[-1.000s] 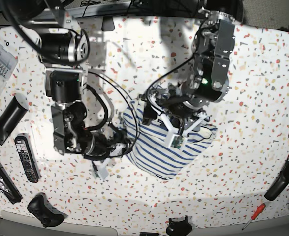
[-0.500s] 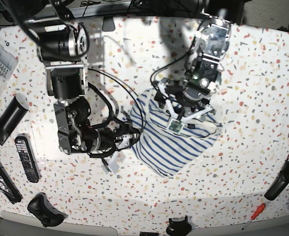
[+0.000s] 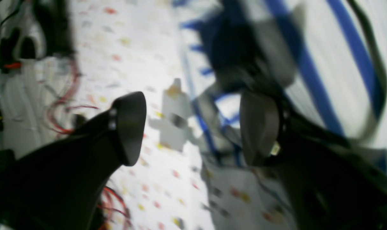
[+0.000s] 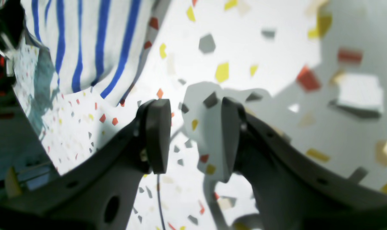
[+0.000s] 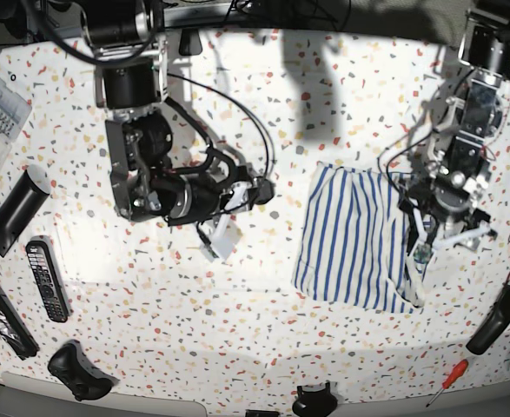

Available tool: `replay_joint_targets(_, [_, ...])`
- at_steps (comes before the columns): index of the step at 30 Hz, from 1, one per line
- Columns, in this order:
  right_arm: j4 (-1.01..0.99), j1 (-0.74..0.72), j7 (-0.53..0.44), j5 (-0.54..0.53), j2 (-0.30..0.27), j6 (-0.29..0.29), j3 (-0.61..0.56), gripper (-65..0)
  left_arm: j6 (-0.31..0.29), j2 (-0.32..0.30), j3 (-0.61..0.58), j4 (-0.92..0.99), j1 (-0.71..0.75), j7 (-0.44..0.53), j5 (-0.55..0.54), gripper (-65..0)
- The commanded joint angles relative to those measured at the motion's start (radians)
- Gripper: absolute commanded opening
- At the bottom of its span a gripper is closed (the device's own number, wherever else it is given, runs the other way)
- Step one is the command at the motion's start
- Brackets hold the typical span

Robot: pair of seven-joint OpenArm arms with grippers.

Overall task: Layout the t-shirt on the table in an organized manner, then fold the t-shirt properly
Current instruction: 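Release the right gripper and press the folded stack flat, then pull the folded shirt with the right gripper toward the left gripper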

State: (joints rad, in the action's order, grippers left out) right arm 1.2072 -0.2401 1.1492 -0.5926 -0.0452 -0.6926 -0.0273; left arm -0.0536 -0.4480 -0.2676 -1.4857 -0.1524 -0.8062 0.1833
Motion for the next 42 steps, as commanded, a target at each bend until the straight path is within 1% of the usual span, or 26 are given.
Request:
replay_joint_targets(1, [0.038, -0.024, -0.013, -0.018, 0.004, -0.006, 0.000, -39.4, 0.016, -0.016, 0.005, -0.018, -0.038, 0.020, 0.007, -23.3])
replay_joint_targets(4, [0.077, -0.042, -0.021, -0.021, 0.003, -0.006, 0.000, -39.4, 0.045, -0.036, 0.005, -0.019, -0.079, -0.003, 0.007, -23.3])
replay_joint_targets(5, [0.079, -0.055, -0.038, -0.021, 0.003, -0.006, 0.001, -39.4, 0.074, -0.039, 0.005, -0.019, -0.092, -0.023, 0.006, -23.3])
replay_joint_targets(7, [0.079, -0.080, -0.124, 0.000, 0.004, -0.006, 0.001, -39.4, 0.149, -0.034, 0.005, -0.020, -0.117, -0.087, -0.001, -23.3])
replay_joint_targets(9, [0.078, -0.107, -0.223, 0.047, 0.016, -0.006, 0.001, -39.4, 0.205, -0.032, 0.005, -0.028, -0.137, -0.146, -0.053, -23.3])
replay_joint_targets(11, [0.077, -0.143, -0.245, 0.099, 0.040, -0.006, 0.001, -39.4, 0.223, -0.032, 0.005, -0.056, -0.136, -0.167, -0.154, -23.3])
replay_joint_targets(12, [0.077, -0.162, -0.245, 0.123, 0.060, -0.006, 0.001, -39.4, 0.221, -0.031, 0.005, -0.077, -0.129, -0.164, -0.200, -23.3])
replay_joint_targets(13, [0.074, -0.182, -0.249, 0.153, 0.078, -0.006, 0.001, -39.4, 0.210, -0.022, 0.005, -0.100, -0.120, -0.165, -0.220, -23.3])
replay_joint_targets(15, [0.057, -0.227, -0.275, 0.200, 0.113, -0.006, 0.000, -39.4, 0.199, 0.002, 0.005, -0.151, -0.098, -0.166, -0.220, -23.3])
replay_joint_targets(16, [0.038, -0.251, -0.289, 0.206, 0.127, -0.006, 0.001, -39.4, 0.199, 0.017, 0.005, -0.180, -0.084, -0.166, -0.220, -23.3])
replay_joint_targets(17, [0.011, -0.277, -0.304, 0.214, 0.140, -0.006, 0.001, -39.4, 0.199, 0.034, 0.005, -0.209, -0.069, -0.166, -0.220, -23.3])
replay_joint_targets(20, [-0.105, -0.360, -0.355, 0.283, 0.175, -0.006, 0.001, -39.4, 0.198, 0.095, 0.005, -0.286, -0.016, -0.163, -0.227, -23.3])
replay_joint_targets(22, [-0.211, -0.419, -0.395, 0.310, 0.187, -0.006, 0.001, -39.4, 0.184, 0.137, 0.005, -0.322, 0.021, -0.159, -0.250, -23.3])
replay_joint_targets(25, [-0.382, -0.507, -0.469, 0.319, 0.190, -0.006, 0.001, -39.4, 0.161, 0.196, 0.005, -0.334, 0.079, -0.132, -0.275, -23.3])
replay_joint_targets(30, [-0.598, -0.598, -0.607, 0.430, 0.202, -0.006, 0.000, -39.5, 0.157, 0.272, 0.005, -0.333, 0.194, -0.045, -0.282, -23.3])
replay_joint_targets(32, [-0.643, -0.602, -0.659, 0.476, 0.202, -0.002, 0.000, -39.6, 0.153, 0.291, 0.005, -0.333, 0.229, -0.010, -0.278, -23.3])
replay_joint_targets(33, [-0.660, -0.600, -0.683, 0.478, 0.202, 0.015, -0.010, -39.6, 0.146, 0.299, 0.005, -0.333, 0.241, -0.003, -0.278, -23.3])
replay_joint_targets(34, [-0.677, -0.597, -0.700, 0.486, 0.202, 0.045, -0.023, -39.6, 0.142, 0.301, 0.005, -0.333, 0.249, -0.003, -0.267, -23.3])
replay_joint_targets(36, [-0.705, -0.594, -0.734, 0.566, 0.202, 0.097, -0.051, -39.6, 0.142, 0.301, 0.005, -0.333, 0.256, -0.003, -0.259, -23.3])
replay_joint_targets(38, [-0.725, -0.590, -0.779, 0.617, 0.202, 0.103, -0.087, -39.6, 0.143, 0.300, 0.005, -0.333, 0.255, -0.003, -0.259, -23.3])
replay_joint_targets(42, [-0.727, -0.566, -0.837, 0.654, 0.202, 0.098, -0.187, -39.6, 0.142, 0.300, 0.005, -0.333, 0.257, -0.003, -0.259, -23.3])
